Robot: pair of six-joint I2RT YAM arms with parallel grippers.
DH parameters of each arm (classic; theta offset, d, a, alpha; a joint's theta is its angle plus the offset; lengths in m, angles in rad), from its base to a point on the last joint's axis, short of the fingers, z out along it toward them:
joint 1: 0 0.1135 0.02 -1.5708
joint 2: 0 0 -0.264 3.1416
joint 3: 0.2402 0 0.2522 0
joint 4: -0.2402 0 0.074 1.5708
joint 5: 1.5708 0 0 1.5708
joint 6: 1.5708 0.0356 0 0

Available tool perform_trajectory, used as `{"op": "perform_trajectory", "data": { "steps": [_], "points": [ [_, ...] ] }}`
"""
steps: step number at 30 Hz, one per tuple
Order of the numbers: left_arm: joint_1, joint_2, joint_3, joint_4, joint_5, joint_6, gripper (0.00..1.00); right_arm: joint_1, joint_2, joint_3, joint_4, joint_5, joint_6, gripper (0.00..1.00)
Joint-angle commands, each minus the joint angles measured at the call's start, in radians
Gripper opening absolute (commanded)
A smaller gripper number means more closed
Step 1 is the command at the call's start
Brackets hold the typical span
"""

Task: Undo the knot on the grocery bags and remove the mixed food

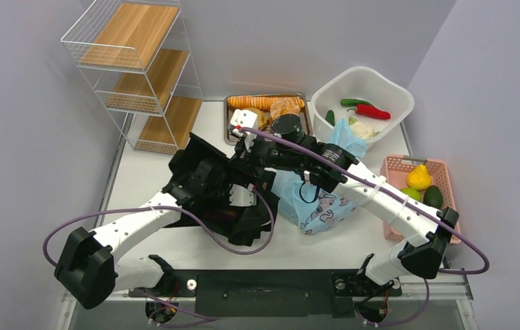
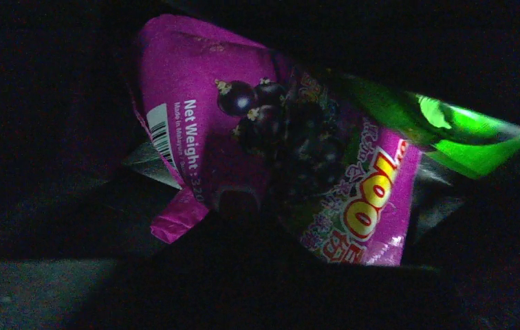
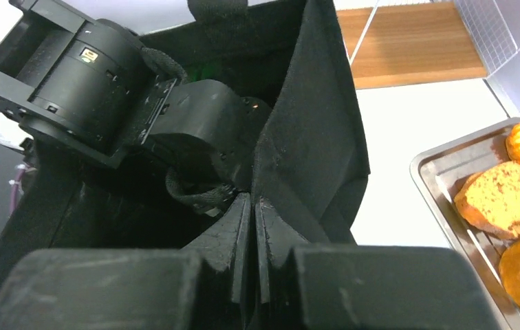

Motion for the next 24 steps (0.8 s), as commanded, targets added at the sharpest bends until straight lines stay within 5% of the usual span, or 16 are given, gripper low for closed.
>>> {"op": "perform_trajectory", "data": {
  "steps": [1, 7, 16, 20, 24],
  "points": [
    [-0.035, -0.052, -0.042, -0.145, 0.043, 0.009, 0.00, -0.005, -0.075, 0.028, 0.251, -0.126, 0.040, 0.00],
    [-0.047, -0.334, 0.087, -0.279, 0.218, -0.066, 0.00, -0.165, -0.066, -0.033, 0.241, -0.159, 0.134, 0.00],
    [-0.020, -0.356, 0.392, -0.269, 0.293, -0.287, 0.00, -0.260, -0.033, -0.111, 0.213, -0.204, 0.182, 0.05],
    [0.002, -0.319, 0.498, -0.215, 0.291, -0.413, 0.00, -0.280, -0.022, -0.080, 0.177, -0.219, 0.205, 0.48],
    [0.043, -0.275, 0.567, -0.153, 0.280, -0.509, 0.00, -0.331, -0.043, -0.027, 0.167, -0.210, 0.280, 0.73]
  ]
}}
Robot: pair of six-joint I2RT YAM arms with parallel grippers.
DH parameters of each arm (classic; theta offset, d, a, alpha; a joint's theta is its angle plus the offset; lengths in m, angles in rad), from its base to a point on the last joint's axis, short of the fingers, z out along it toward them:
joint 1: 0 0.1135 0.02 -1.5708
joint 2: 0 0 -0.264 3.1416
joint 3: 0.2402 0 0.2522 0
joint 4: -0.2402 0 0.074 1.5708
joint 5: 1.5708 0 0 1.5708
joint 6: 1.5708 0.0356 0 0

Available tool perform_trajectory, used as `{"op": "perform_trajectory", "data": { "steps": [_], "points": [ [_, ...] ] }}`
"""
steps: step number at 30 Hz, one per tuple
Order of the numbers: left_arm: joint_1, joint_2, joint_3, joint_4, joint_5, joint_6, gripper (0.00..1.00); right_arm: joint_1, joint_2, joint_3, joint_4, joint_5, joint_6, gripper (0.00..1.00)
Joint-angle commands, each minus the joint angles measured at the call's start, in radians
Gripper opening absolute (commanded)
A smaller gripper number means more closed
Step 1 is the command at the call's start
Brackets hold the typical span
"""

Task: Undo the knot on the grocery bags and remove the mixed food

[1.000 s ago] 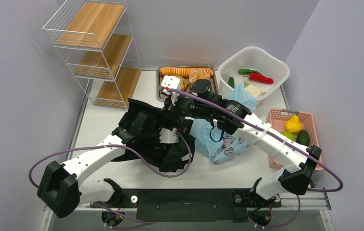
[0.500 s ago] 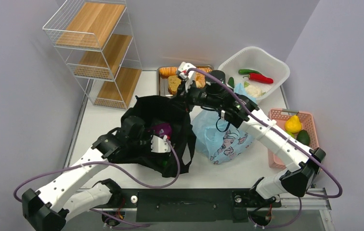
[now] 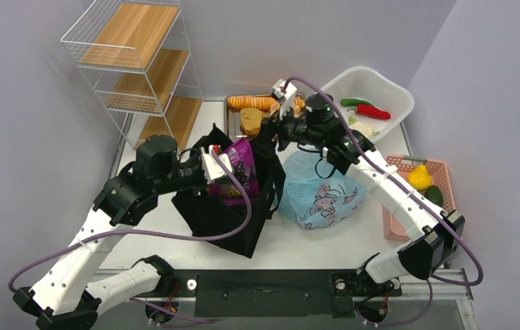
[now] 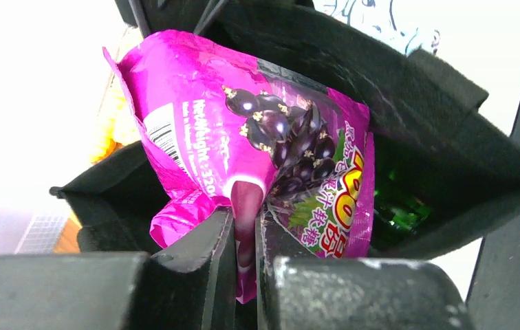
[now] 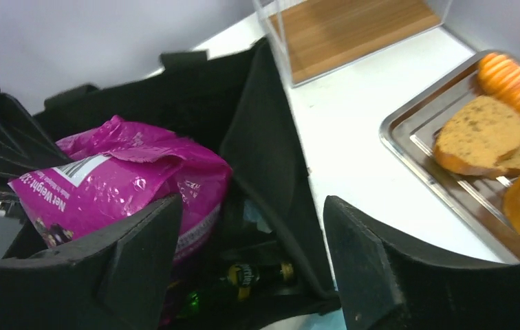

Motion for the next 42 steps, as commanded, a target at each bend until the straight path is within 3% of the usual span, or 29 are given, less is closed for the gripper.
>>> {"op": "perform_trajectory", "data": {
  "steps": [1, 5, 9, 14, 22, 24, 26, 27, 29, 30, 31, 33, 35, 37, 40, 42],
  "points": [
    [0.048, 0.036, 0.114, 0.207, 0.022, -0.151, 0.00, -0.053, -0.031, 0.096, 0.039, -0.037, 0.110, 0.74],
    [0.132, 0.075, 0.174, 0.288, 0.054, -0.251, 0.00, -0.125, -0.060, 0.148, 0.091, -0.093, 0.246, 0.79],
    [0.144, 0.110, 0.229, 0.342, 0.065, -0.300, 0.00, -0.149, -0.101, 0.116, 0.191, -0.162, 0.354, 0.80],
    [0.151, 0.136, 0.277, 0.433, 0.140, -0.378, 0.00, -0.114, -0.081, 0.092, 0.134, -0.196, 0.330, 0.86],
    [0.154, 0.163, 0.337, 0.524, 0.226, -0.485, 0.00, -0.077, -0.044, 0.129, 0.146, -0.248, 0.357, 0.85],
    [0.157, 0.180, 0.353, 0.526, 0.219, -0.498, 0.00, -0.057, -0.057, 0.101, 0.209, -0.271, 0.427, 0.76],
    [0.166, 0.199, 0.370, 0.529, 0.193, -0.517, 0.00, -0.035, -0.071, 0.069, 0.268, -0.282, 0.485, 0.50],
    [0.169, 0.216, 0.382, 0.530, 0.160, -0.531, 0.00, -0.024, -0.076, 0.067, 0.289, -0.285, 0.498, 0.23],
    [0.174, 0.244, 0.407, 0.510, 0.100, -0.537, 0.00, -0.024, -0.084, 0.065, 0.319, -0.268, 0.539, 0.00],
    [0.174, 0.257, 0.430, 0.497, 0.072, -0.532, 0.11, -0.041, -0.085, 0.065, 0.359, -0.258, 0.587, 0.00],
    [0.174, 0.282, 0.443, 0.463, 0.008, -0.516, 0.33, -0.054, -0.083, 0.065, 0.378, -0.232, 0.656, 0.00],
    [0.174, 0.317, 0.488, 0.412, -0.120, -0.474, 0.63, -0.111, -0.072, 0.065, 0.426, -0.174, 0.775, 0.00],
    [0.173, 0.353, 0.548, 0.351, -0.219, -0.392, 0.69, -0.174, -0.057, 0.074, 0.446, -0.112, 0.853, 0.00],
    [0.172, 0.358, 0.584, 0.295, -0.181, -0.272, 0.70, -0.217, -0.047, 0.092, 0.426, -0.075, 0.877, 0.00],
    [0.135, 0.277, 0.489, 0.270, -0.029, 0.015, 0.71, -0.247, -0.044, 0.101, 0.422, -0.057, 0.918, 0.00],
    [0.030, 0.219, 0.382, 0.266, -0.065, 0.255, 0.71, -0.250, -0.042, 0.097, 0.423, -0.056, 0.939, 0.00]
  ]
}}
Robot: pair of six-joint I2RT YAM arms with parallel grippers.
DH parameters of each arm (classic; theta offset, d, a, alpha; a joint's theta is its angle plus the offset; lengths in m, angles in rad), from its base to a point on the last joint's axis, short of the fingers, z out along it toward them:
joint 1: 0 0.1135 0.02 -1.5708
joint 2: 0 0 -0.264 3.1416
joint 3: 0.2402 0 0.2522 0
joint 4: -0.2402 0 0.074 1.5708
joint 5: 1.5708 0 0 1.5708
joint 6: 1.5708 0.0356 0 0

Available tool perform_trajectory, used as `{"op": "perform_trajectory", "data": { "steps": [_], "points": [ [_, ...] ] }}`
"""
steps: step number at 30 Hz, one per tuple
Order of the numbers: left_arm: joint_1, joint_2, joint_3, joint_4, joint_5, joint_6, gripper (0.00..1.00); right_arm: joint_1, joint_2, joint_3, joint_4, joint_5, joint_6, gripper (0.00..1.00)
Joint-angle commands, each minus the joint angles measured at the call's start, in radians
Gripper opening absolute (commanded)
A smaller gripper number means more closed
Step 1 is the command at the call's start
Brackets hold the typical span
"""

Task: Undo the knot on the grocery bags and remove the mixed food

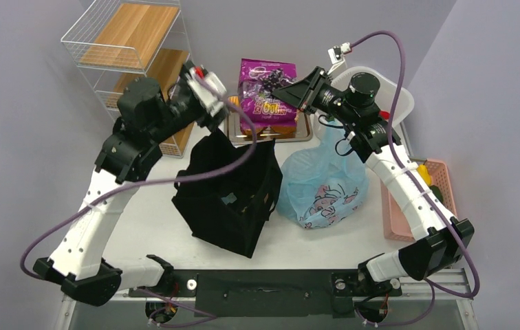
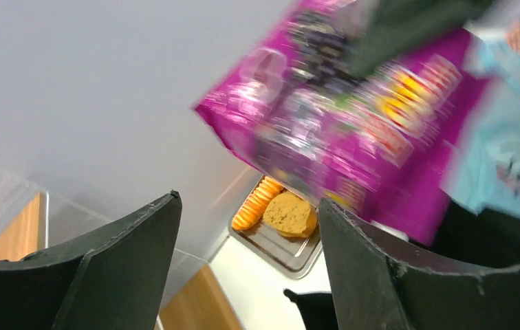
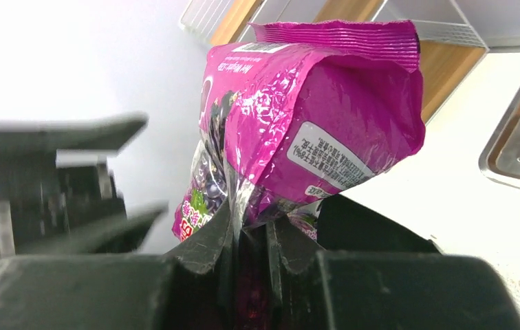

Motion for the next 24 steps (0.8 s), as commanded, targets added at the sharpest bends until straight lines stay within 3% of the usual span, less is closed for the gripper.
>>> {"op": "perform_trajectory", "data": {
  "steps": [1, 4, 6, 15, 24],
  "points": [
    [-0.209, -0.140, -0.202, -0.017, -0.006, 0.543, 0.70, -0.011, -0.015, 0.036, 0.145, 0.039, 0.138, 0.00],
    [-0.324, -0.200, -0.352, 0.072, -0.091, 0.838, 0.70, -0.011, -0.008, 0.029, 0.146, 0.029, 0.167, 0.00],
    [-0.370, -0.187, -0.395, 0.103, -0.132, 0.921, 0.70, -0.009, -0.004, 0.029, 0.142, 0.015, 0.187, 0.00],
    [-0.451, -0.133, -0.560, 0.429, -0.304, 1.186, 0.69, -0.003, -0.025, -0.017, 0.105, -0.006, 0.175, 0.00],
    [-0.458, -0.037, -0.606, 0.692, -0.486, 1.247, 0.68, -0.006, -0.027, -0.053, 0.082, -0.011, 0.174, 0.00]
  ]
}}
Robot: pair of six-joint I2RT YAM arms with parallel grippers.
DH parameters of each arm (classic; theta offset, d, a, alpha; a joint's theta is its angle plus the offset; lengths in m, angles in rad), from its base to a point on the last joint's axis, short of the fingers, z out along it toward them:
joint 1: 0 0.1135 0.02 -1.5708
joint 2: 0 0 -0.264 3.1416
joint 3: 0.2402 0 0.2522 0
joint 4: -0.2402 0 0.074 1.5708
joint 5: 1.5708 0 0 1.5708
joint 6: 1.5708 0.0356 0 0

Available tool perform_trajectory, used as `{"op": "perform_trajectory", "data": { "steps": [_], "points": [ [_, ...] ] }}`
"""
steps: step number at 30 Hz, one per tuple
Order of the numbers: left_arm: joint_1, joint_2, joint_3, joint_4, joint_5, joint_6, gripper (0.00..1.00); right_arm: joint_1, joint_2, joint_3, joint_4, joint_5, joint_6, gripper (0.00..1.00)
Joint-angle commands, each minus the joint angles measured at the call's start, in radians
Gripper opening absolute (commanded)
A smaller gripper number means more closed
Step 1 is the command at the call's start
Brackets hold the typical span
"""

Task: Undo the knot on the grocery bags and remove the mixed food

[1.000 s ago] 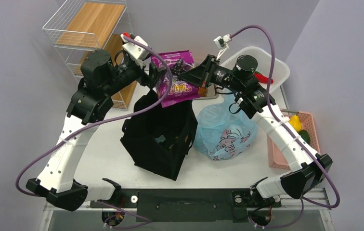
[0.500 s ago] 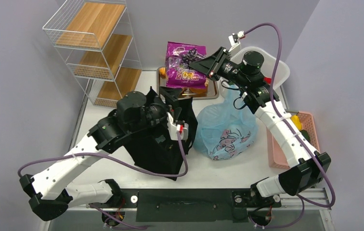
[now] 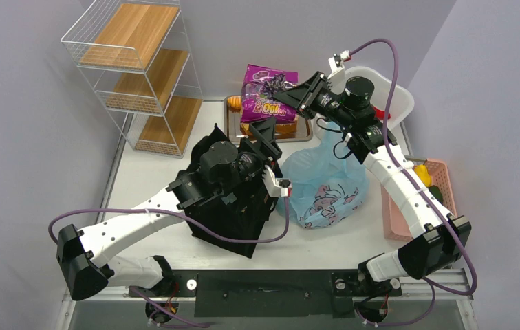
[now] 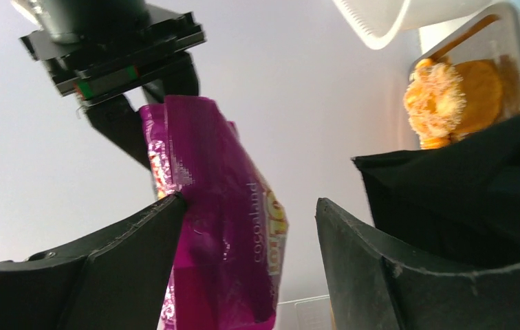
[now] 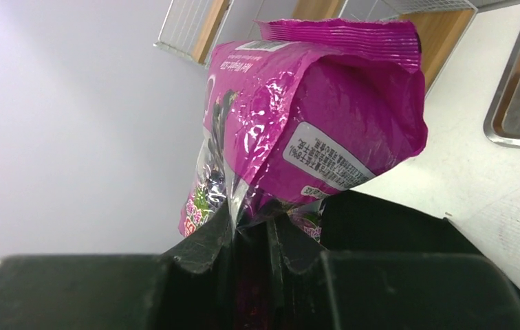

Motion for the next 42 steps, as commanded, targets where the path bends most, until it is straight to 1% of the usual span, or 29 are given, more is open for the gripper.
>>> {"op": "perform_trajectory", "data": {
  "steps": [1, 2, 3, 6, 8, 10, 11, 14, 16, 19, 23, 25, 26, 27, 28, 29, 30, 31, 32, 33, 34, 35, 36, 37, 39, 42],
  "points": [
    [0.007, -0.004, -0.009, 0.251, -0.091, 0.053, 0.68, 0.009, -0.034, -0.006, 0.088, -0.075, 0.038, 0.00],
    [0.007, -0.020, -0.027, 0.248, -0.065, 0.050, 0.68, 0.001, -0.033, -0.006, 0.090, -0.075, 0.040, 0.00],
    [0.007, -0.054, -0.036, 0.236, -0.009, 0.041, 0.68, -0.004, -0.028, -0.006, 0.092, -0.076, 0.044, 0.00],
    [0.007, -0.099, -0.062, 0.218, 0.057, 0.031, 0.68, -0.029, -0.019, 0.002, 0.110, -0.081, 0.059, 0.00],
    [0.007, -0.084, -0.043, 0.213, 0.027, 0.022, 0.69, -0.034, -0.017, 0.002, 0.139, -0.097, 0.075, 0.00],
    [0.016, -0.048, -0.006, 0.180, -0.042, -0.008, 0.69, -0.029, -0.021, -0.002, 0.169, -0.121, 0.088, 0.00],
    [0.031, -0.032, 0.005, 0.169, -0.044, -0.017, 0.69, -0.026, -0.023, -0.006, 0.179, -0.128, 0.091, 0.00],
    [0.065, -0.017, 0.025, 0.109, -0.025, -0.027, 0.69, -0.009, -0.037, -0.017, 0.207, -0.151, 0.092, 0.00],
    [0.087, -0.018, 0.015, 0.102, -0.009, -0.019, 0.69, -0.007, -0.046, -0.028, 0.203, -0.155, 0.092, 0.00],
    [0.111, -0.025, 0.001, 0.103, 0.021, -0.005, 0.69, -0.013, -0.051, -0.037, 0.194, -0.159, 0.093, 0.00],
    [0.128, -0.035, -0.029, 0.116, 0.068, 0.062, 0.70, -0.012, -0.043, -0.028, 0.197, -0.171, 0.104, 0.00],
    [0.136, -0.021, -0.029, 0.141, 0.068, 0.091, 0.68, -0.001, -0.038, -0.028, 0.204, -0.177, 0.108, 0.00],
    [0.137, -0.005, -0.019, 0.139, 0.057, 0.087, 0.56, 0.003, -0.039, -0.032, 0.205, -0.177, 0.105, 0.00],
    [0.136, 0.001, 0.016, 0.123, 0.046, 0.076, 0.46, 0.013, -0.039, -0.035, 0.203, -0.174, 0.101, 0.00],
    [0.133, 0.016, 0.056, 0.115, 0.042, 0.041, 0.28, 0.020, -0.043, -0.044, 0.202, -0.170, 0.092, 0.00],
    [0.131, 0.022, 0.072, 0.115, 0.032, 0.023, 0.17, 0.021, -0.045, -0.049, 0.198, -0.160, 0.090, 0.00],
    [0.127, 0.030, 0.089, 0.124, 0.028, -0.007, 0.03, 0.021, -0.049, -0.058, 0.190, -0.156, 0.079, 0.00],
    [0.126, 0.033, 0.092, 0.148, 0.022, -0.027, 0.00, 0.018, -0.052, -0.060, 0.187, -0.149, 0.073, 0.03],
    [0.126, 0.037, 0.088, 0.165, 0.019, -0.036, 0.00, 0.010, -0.053, -0.061, 0.181, -0.144, 0.064, 0.07],
    [0.126, 0.039, 0.087, 0.193, 0.011, -0.055, 0.00, 0.006, -0.053, -0.060, 0.179, -0.137, 0.059, 0.19],
    [0.128, 0.048, 0.089, 0.201, 0.006, -0.063, 0.00, -0.004, -0.052, -0.050, 0.176, -0.134, 0.048, 0.28],
    [0.133, 0.062, 0.094, 0.221, -0.012, -0.079, 0.00, -0.008, -0.051, -0.042, 0.172, -0.127, 0.025, 0.46],
    [0.136, 0.072, 0.107, 0.234, -0.026, -0.087, 0.00, -0.021, -0.049, -0.025, 0.158, -0.121, 0.012, 0.54],
    [0.146, 0.097, 0.118, 0.257, -0.053, -0.112, 0.00, -0.033, -0.048, -0.010, 0.151, -0.106, -0.011, 0.67],
    [0.173, 0.143, 0.172, 0.265, -0.093, -0.166, 0.00, -0.074, -0.044, 0.004, 0.124, -0.073, -0.035, 0.79],
    [0.219, 0.217, 0.292, 0.266, -0.153, -0.234, 0.00, -0.158, -0.043, 0.014, 0.081, -0.029, -0.050, 0.83]
  ]
}}
